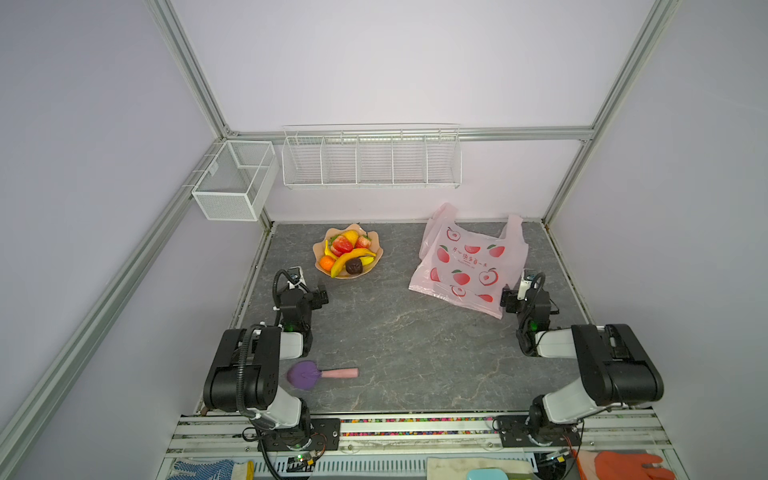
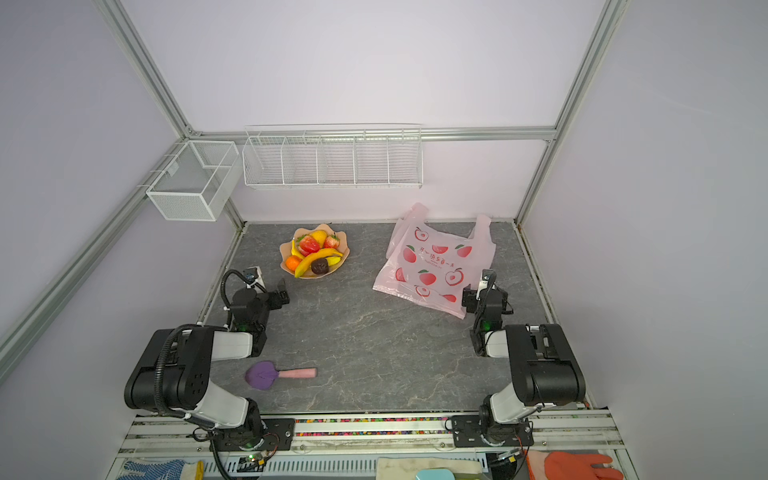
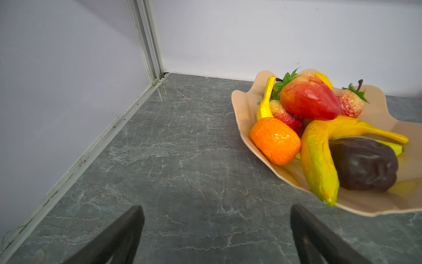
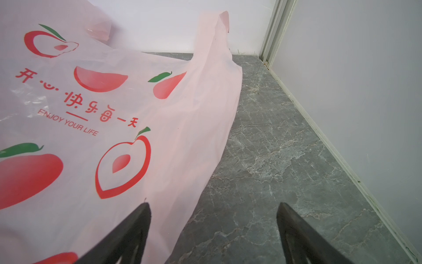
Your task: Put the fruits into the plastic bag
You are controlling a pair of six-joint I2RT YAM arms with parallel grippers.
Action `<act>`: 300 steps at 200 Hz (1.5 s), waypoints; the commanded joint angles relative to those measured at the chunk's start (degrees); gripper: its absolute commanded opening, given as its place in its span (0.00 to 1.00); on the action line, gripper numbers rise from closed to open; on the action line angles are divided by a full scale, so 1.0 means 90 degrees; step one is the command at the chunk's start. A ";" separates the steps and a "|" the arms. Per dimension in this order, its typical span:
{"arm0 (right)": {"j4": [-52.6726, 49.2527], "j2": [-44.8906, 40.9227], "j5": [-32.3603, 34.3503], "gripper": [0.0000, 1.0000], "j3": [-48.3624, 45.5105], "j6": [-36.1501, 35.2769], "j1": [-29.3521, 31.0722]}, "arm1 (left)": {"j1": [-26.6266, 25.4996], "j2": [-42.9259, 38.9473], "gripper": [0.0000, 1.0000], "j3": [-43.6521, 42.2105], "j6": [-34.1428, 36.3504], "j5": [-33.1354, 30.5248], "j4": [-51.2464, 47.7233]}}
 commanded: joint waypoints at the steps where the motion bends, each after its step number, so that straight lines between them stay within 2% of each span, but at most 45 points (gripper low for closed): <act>1: 0.0063 -0.0097 -0.0011 0.89 0.0073 0.0025 0.0035 | 0.0039 0.0006 1.00 0.0130 -0.0036 -0.0032 -0.0003; 56: 0.0052 -0.0106 -0.0008 0.89 0.0074 0.0025 0.0036 | 0.0039 -0.0012 1.00 0.0120 -0.0039 -0.0023 0.0002; 81: 0.0089 -0.0181 0.0042 0.89 0.0058 0.0004 0.0050 | 0.0032 -0.0282 1.00 -0.0040 0.0180 0.0493 0.0091; 94: -0.0536 -0.0436 -0.0035 0.88 0.0240 -0.0028 0.0078 | 0.0030 -0.0603 1.00 -0.0162 0.0112 0.0359 0.0044; 110: -0.1419 -0.0806 0.0290 0.88 0.0594 -0.0097 0.0227 | 0.0022 -0.1105 1.00 -0.0235 0.0186 0.0465 -0.0230; 143: -0.2755 -0.1785 0.0606 0.88 0.1036 -0.0209 0.0479 | -0.0153 -0.2540 1.00 -0.0197 0.0201 0.0430 -0.1322; 173: -0.5077 -0.2451 0.0665 0.89 0.1920 0.0636 0.0481 | -0.0290 -0.3938 1.00 0.0123 -0.0298 0.0460 -0.2761; 197: -0.6832 -0.2463 -0.0146 0.88 0.2725 0.1558 0.0456 | -0.0393 -0.4536 1.00 0.0891 -0.0887 0.1100 -0.4536; 214: -0.7743 -0.2209 -0.0667 0.89 0.3148 0.2237 0.0447 | -0.0648 -0.4630 1.00 0.1341 -0.1195 0.1236 -0.5489; 236: -0.8595 -0.1651 -0.1182 0.90 0.3598 0.2970 0.0437 | -0.0912 -0.4512 1.00 0.1774 -0.1601 0.1832 -0.6204; 250: -0.8904 -0.1301 -0.1323 0.93 0.3756 0.3246 0.0437 | -0.1128 -0.4286 1.00 0.2062 -0.1778 0.2136 -0.6581; 275: -0.9011 -0.0779 -0.1531 1.00 0.3857 0.3595 0.0374 | -0.1778 -0.3683 1.00 0.2624 -0.1717 0.2103 -0.7258; 300: -0.8834 -0.0356 -0.1720 0.89 0.3945 0.3697 0.0368 | -0.2223 -0.3145 1.00 0.2813 -0.1948 0.2209 -0.7189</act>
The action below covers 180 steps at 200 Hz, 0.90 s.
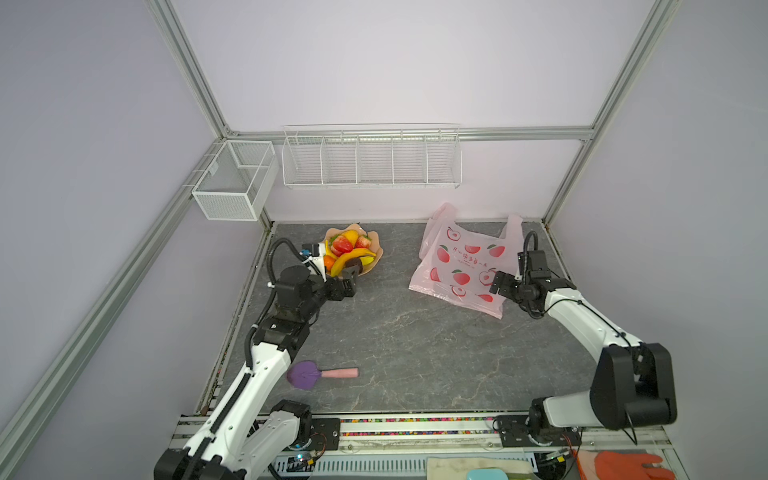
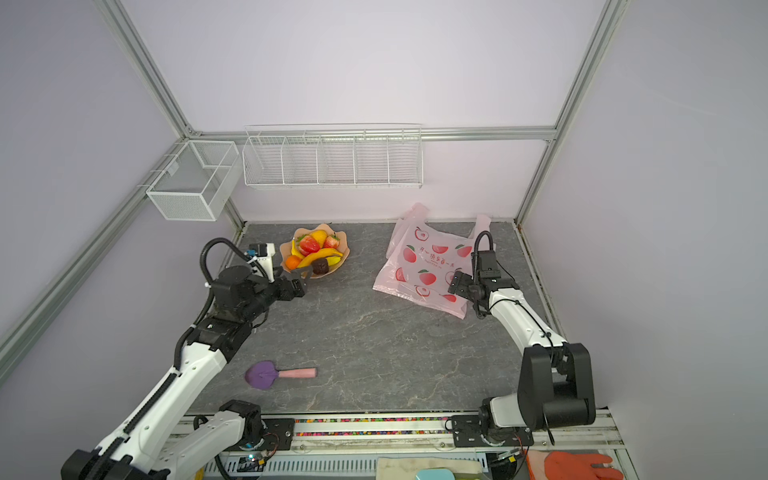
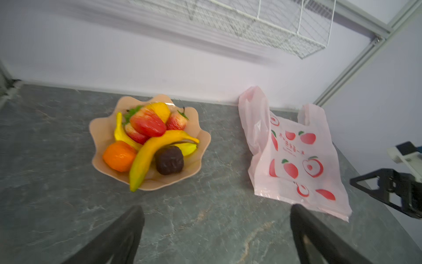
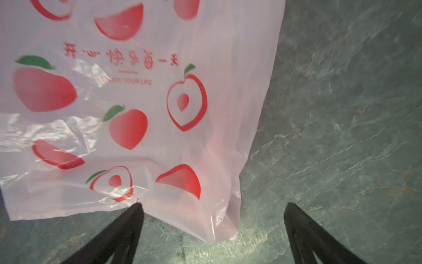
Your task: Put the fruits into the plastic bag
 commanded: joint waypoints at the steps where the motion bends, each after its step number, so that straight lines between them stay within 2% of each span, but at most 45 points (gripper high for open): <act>1: -0.0256 0.0274 -0.0367 0.89 0.0208 0.0467 -0.0035 | -0.0306 0.0370 1.00 0.0236 -0.0361 0.0300 -0.0529; 31: -0.0361 0.0682 -0.0258 0.79 0.0409 0.0523 -0.0035 | -0.0707 0.0773 0.99 0.0337 -0.0527 0.0268 -0.0177; 58: -0.0616 0.1024 -0.0120 0.60 0.0516 0.0548 -0.0035 | -0.0867 0.1056 0.98 0.0407 -0.0661 0.0349 0.0115; 86: -0.0668 0.1201 0.0031 0.47 0.0478 0.0523 -0.0015 | -0.0910 0.1362 0.98 0.0574 -0.0772 0.0546 0.0292; 129: -0.0699 0.1271 0.0194 0.22 0.0387 0.0305 0.0034 | -0.1109 0.2404 0.97 0.1305 -0.0607 0.0814 0.0249; 180: -0.0734 0.0995 0.0337 0.17 0.0141 0.0061 0.0148 | -0.1640 0.4469 0.92 0.3138 -0.0211 0.1191 -0.0501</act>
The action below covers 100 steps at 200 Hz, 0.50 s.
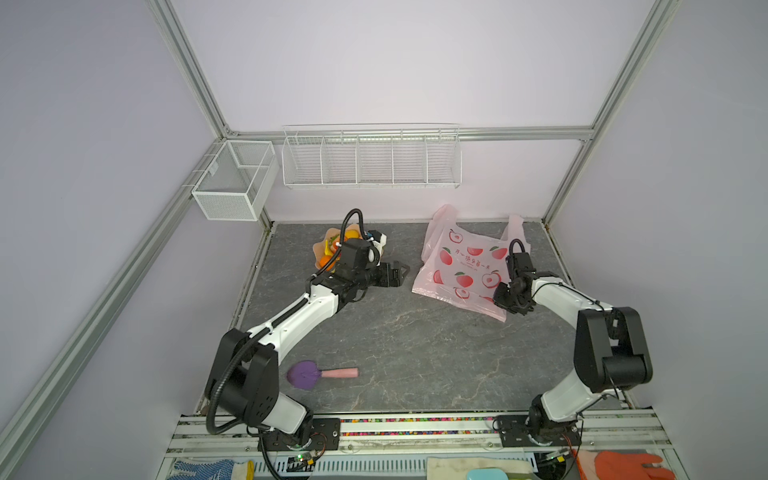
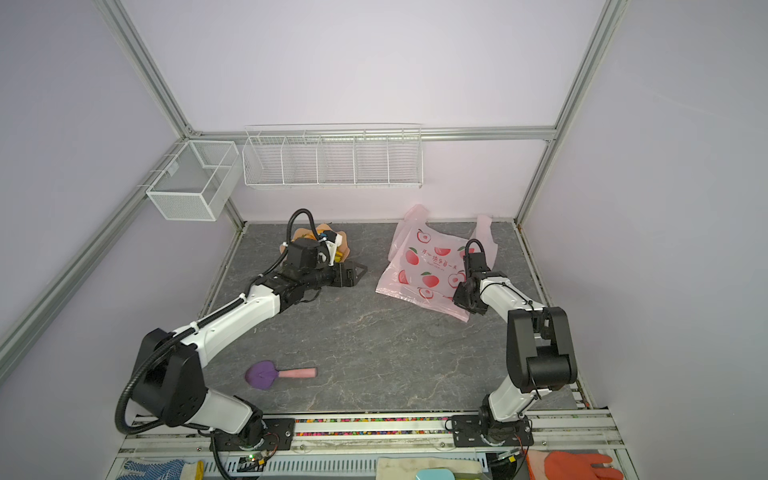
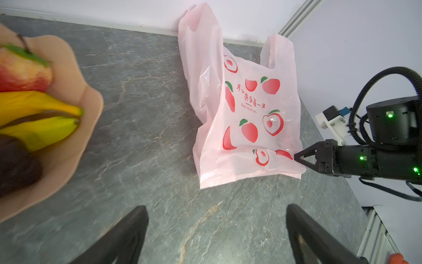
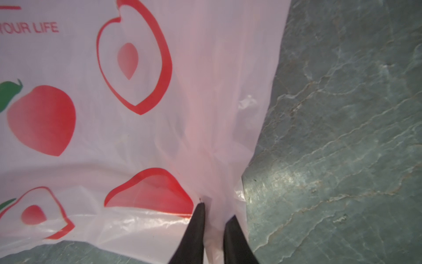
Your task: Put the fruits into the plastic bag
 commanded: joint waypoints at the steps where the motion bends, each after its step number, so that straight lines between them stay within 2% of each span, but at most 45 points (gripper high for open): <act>1: -0.0207 -0.0196 0.0186 0.17 -0.0175 -0.0193 0.0094 | -0.0217 0.0776 0.91 0.0751 0.0217 0.0324 -0.0468; 48: -0.0416 -0.0474 0.0319 0.15 -0.0286 -0.0509 0.0258 | -0.0364 0.2247 0.87 0.1929 0.0171 0.0432 -0.0836; 100: -0.0438 -0.0698 0.0187 0.15 -0.0457 -0.0630 0.0411 | -0.0425 0.3238 0.83 0.2786 0.0353 0.0152 -0.1232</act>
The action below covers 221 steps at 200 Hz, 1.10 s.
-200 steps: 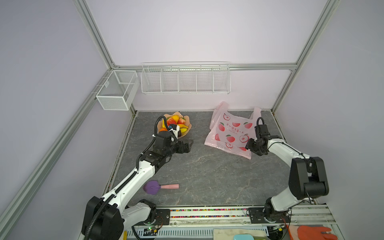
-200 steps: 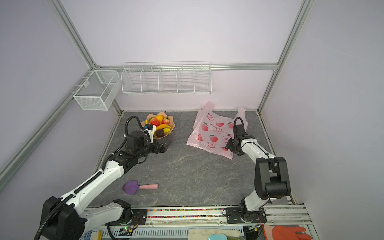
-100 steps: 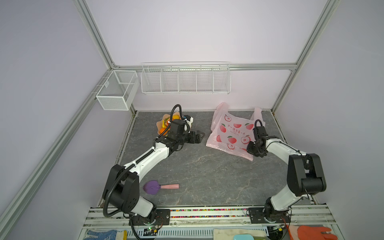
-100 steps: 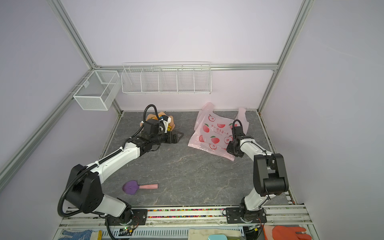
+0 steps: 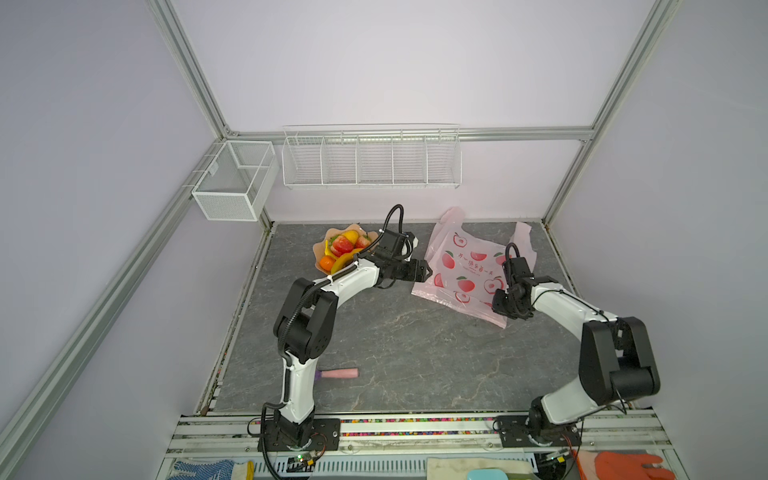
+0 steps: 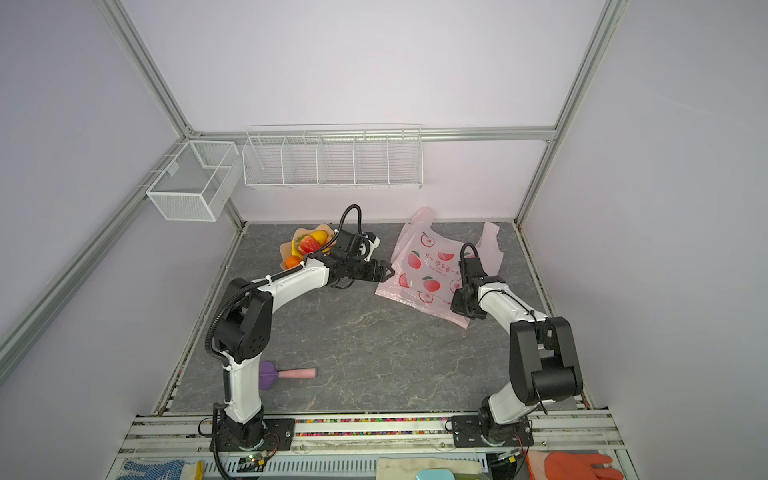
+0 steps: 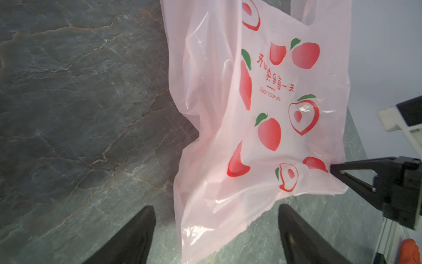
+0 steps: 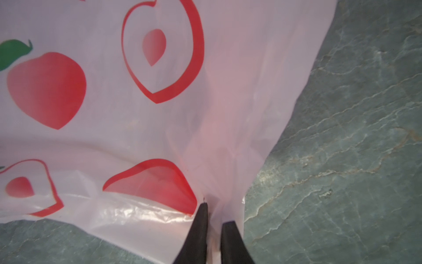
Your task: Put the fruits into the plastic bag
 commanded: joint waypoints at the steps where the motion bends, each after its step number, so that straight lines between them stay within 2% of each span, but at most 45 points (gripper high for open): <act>1: -0.0169 -0.0193 -0.0016 0.15 -0.0143 -0.0144 0.0108 | -0.0037 0.0298 0.83 0.0415 0.0151 -0.0113 -0.0321; 17: -0.0206 -0.0205 -0.0028 0.15 -0.0148 -0.0164 0.0169 | -0.0047 0.0461 0.81 0.0501 0.0172 0.0059 -0.0220; 32: -0.0184 -0.0205 -0.0073 0.15 -0.0145 -0.0194 0.0227 | -0.0048 0.0566 0.72 0.0512 0.0175 0.0233 -0.0067; 48: -0.0199 -0.0180 -0.0076 0.15 -0.0132 -0.0225 0.0274 | -0.0046 0.0676 0.55 0.0512 0.0183 0.0347 -0.0007; 66: -0.0220 -0.0183 -0.0078 0.14 -0.0099 -0.0270 0.0291 | -0.0046 0.0793 0.31 0.0464 0.0254 0.0537 -0.0003; 89: -0.0275 -0.0150 -0.0019 0.14 -0.0026 -0.0333 0.0296 | -0.0050 0.0798 0.09 0.0260 0.0276 0.0758 -0.0001; 103: -0.0370 -0.0108 0.0084 0.14 0.0078 -0.0372 0.0297 | -0.0047 0.0648 0.00 0.0006 0.0215 0.0851 0.0100; 133: -0.0649 0.0071 0.0610 0.14 0.0498 -0.0513 0.0297 | -0.0246 0.0050 0.00 -0.0819 0.0028 0.1042 0.0415; 154: -0.0825 0.0341 0.1078 0.14 0.0984 -0.0686 0.0277 | -0.0662 -0.0277 0.00 -0.1292 -0.0086 0.1111 0.0397; 177: -0.0815 0.0752 0.1636 0.15 0.1618 -0.0884 0.0247 | -0.1187 -0.0460 0.00 -0.1624 -0.0418 0.1484 0.0403; 190: -0.0602 0.1069 0.1922 0.15 0.1952 -0.1066 0.0238 | -0.1578 -0.0520 0.00 -0.1681 -0.0518 0.1719 0.0481; 200: -0.0520 0.1364 0.2104 0.16 0.2289 -0.1135 0.0226 | -0.1908 -0.0526 0.04 -0.1585 -0.0485 0.1882 0.0490; 209: -0.0431 0.1632 0.2181 0.17 0.2597 -0.1233 0.0228 | -0.2091 -0.0521 0.06 -0.1332 -0.0295 0.1644 0.0002; 221: -0.0354 0.1964 0.2242 0.18 0.2958 -0.1279 0.0227 | -0.2117 -0.0526 0.10 -0.1061 0.0095 0.1836 -0.0429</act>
